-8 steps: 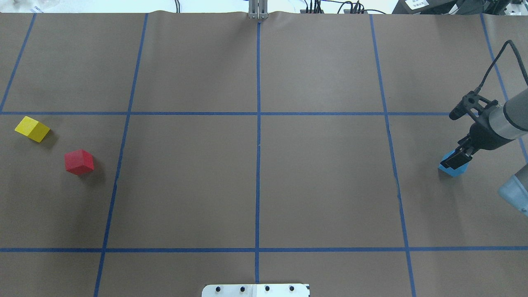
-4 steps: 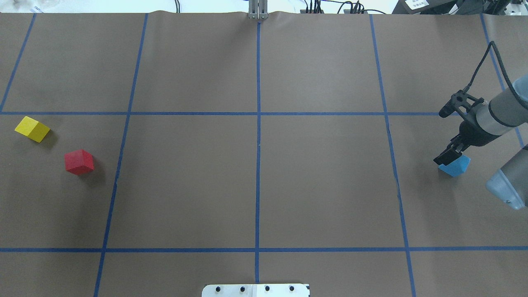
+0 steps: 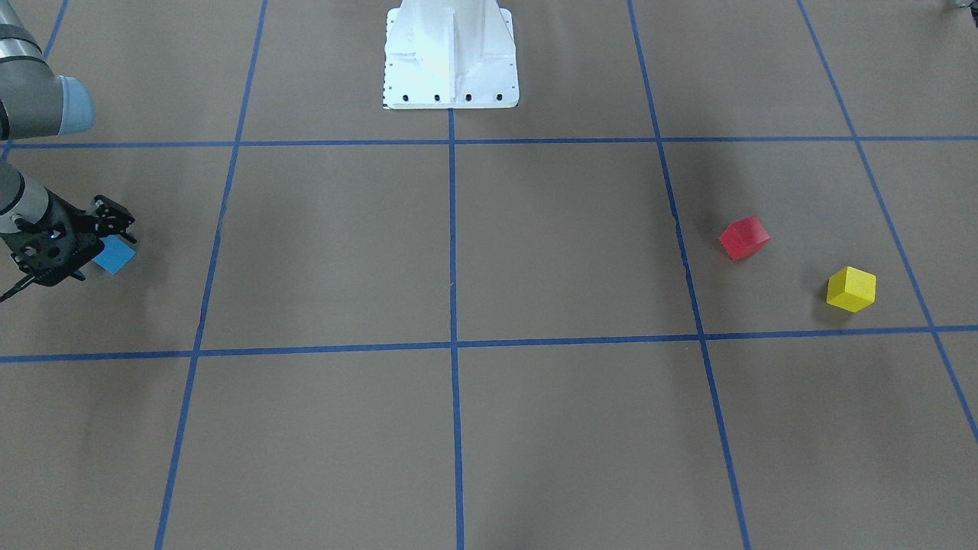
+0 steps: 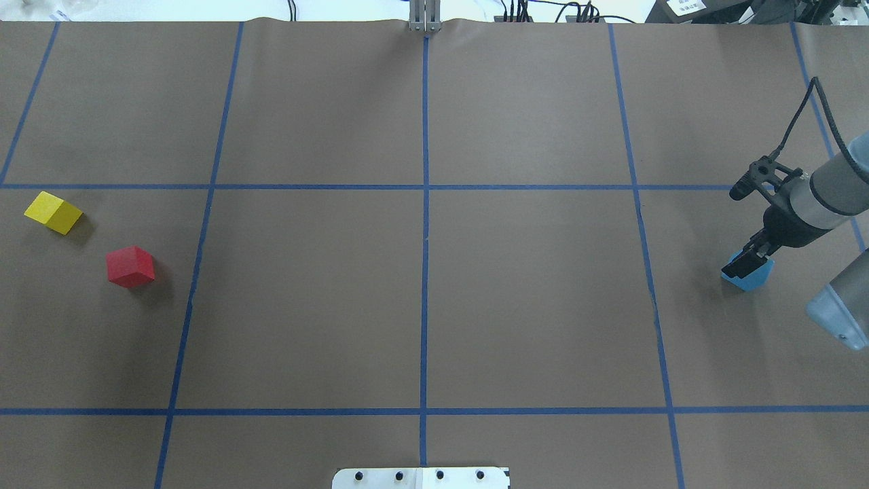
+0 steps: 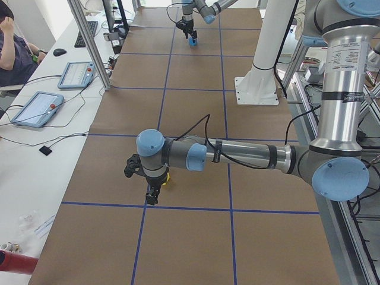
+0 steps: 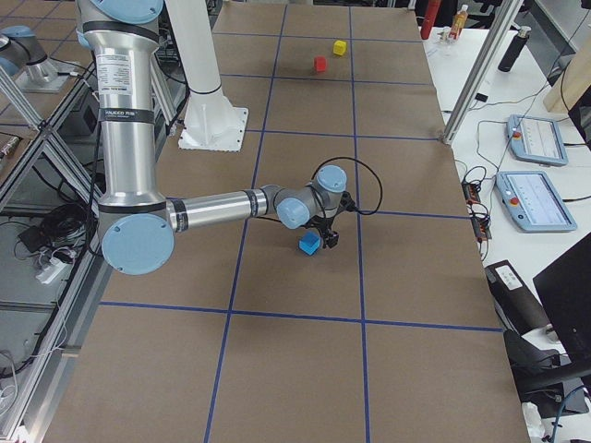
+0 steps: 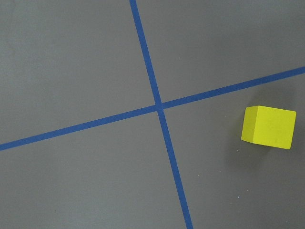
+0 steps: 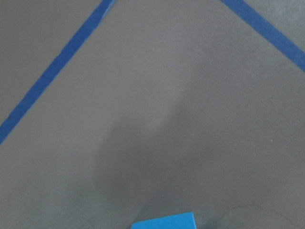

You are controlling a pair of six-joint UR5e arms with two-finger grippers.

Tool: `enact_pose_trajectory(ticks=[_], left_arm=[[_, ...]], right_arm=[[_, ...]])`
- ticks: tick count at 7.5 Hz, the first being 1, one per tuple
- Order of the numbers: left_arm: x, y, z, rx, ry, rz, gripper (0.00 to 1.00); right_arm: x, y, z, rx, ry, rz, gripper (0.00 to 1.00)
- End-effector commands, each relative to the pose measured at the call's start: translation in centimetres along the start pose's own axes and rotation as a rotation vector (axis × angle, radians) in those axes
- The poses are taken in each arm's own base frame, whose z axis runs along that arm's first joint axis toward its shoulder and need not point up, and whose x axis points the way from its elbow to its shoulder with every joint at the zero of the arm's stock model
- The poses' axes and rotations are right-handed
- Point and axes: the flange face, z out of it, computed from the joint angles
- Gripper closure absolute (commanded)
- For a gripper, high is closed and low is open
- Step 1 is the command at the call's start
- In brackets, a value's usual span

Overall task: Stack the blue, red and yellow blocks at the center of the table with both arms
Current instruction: 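Lower the right gripper onto the blue cube and close on it, then carry the blue cube with the right gripper to the table center and set it down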

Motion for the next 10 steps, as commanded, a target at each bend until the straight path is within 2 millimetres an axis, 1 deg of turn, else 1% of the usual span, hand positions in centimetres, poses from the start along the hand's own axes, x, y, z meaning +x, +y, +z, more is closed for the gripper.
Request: enact_pose_trajectory(ticks=[1,2,3,4,5,6,7,8,9,10], left_arm=[[0.0,0.0,0.0,0.0,0.0,0.0,0.0],[0.0,0.1,0.0,-0.001,-0.001,-0.001,0.0],[0.0,0.1,0.0,-0.001,-0.001,-0.001,0.0],[0.0,0.0,-0.1,0.001,-0.002,0.001,0.0],[0.2,-0.2,-0.2,0.005,-0.002,0.004,0.0],[0.5,-0.2,-0.6,0.012,-0.003,0.009,0.0],[0.7,-0.4,-0.9,0.017,-0.002,0.016,0.0],[0.9,-0.2,-1.1,0.021,-0.004,0.017,0.0],[1.1,-0.2,-1.2,0.023,-0.003,0.019,0.0],[1.0,-0.1,-1.2,0.022,-0.003,0.017,0.0]], right_arm=[[0.1,0.3,0.2,-0.006,0.0,0.005,0.96],[0.0,0.3,0.0,-0.003,-0.003,0.002,1.0],[-0.2,0.1,-0.4,0.004,-0.01,0.0,1.0],[-0.2,-0.2,-1.8,0.016,-0.036,0.013,1.0],[0.0,-0.6,-4.5,-0.002,-0.047,0.078,1.0],[-2.2,-4.1,-7.4,-0.031,-0.05,0.108,1.0],[-4.4,-10.0,-10.6,-0.061,-0.047,0.147,1.0],[-7.8,-16.2,-13.7,-0.109,-0.04,0.183,1.0],[-9.7,-20.6,-15.7,-0.116,-0.039,0.241,1.0],[-11.7,-24.4,-15.6,-0.12,-0.041,0.351,1.0]])
